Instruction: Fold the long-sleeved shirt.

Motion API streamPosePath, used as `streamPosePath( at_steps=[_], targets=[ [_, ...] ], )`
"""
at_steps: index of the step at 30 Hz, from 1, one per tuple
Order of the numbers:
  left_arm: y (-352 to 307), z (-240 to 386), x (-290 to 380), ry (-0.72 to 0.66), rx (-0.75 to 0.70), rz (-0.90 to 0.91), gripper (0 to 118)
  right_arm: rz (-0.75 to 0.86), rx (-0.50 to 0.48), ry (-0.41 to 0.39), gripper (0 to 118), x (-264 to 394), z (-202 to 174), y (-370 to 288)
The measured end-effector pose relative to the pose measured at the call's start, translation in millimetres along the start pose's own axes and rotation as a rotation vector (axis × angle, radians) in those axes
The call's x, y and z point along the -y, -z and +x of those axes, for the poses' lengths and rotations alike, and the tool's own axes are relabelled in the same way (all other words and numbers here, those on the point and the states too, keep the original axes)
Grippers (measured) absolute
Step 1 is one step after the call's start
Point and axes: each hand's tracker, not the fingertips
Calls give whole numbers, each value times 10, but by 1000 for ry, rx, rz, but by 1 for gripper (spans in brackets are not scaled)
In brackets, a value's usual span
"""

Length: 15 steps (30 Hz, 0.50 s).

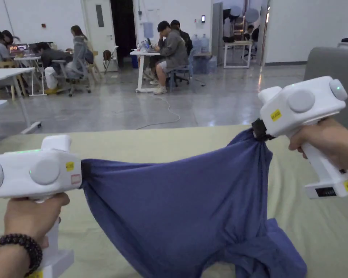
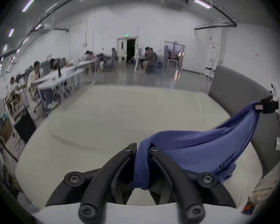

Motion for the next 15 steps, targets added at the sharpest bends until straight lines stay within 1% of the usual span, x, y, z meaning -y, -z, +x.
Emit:
streamPosePath(
  at_steps=[2,3,4,5,7,9,11,12,13,14,15],
  targets=[
    [20,86,-546,11,17,52,4,62,48,2,0,-368,133,-177],
    [10,148,-831,23,-18,88,4,93,55,19,0,-569,209,-253],
    [-7,184,-1067,24,-16,123,4,111,62,41,0,-728,260,-308],
    [-36,234,-1324,16,-30,146,4,125,62,56,0,-907,315,-377],
    [-55,256,-1803,-38,20,181,4,187,89,79,0,-1226,404,-481],
    [-52,288,-2167,-67,3,192,4,243,123,110,0,-1477,478,-579],
    [-65,371,-2416,-17,-70,211,4,298,116,160,0,-1672,557,-658],
    [-99,401,-2547,-29,-55,232,4,323,123,184,0,-1807,602,-681],
    [-119,404,-2611,-41,-47,232,4,341,137,187,0,-1876,618,-713],
    [-139,383,-2709,-90,-28,262,4,358,154,180,0,-1968,632,-766],
    [-179,397,-2787,-107,-23,276,4,382,175,182,0,-2048,638,-815]
  ],
)
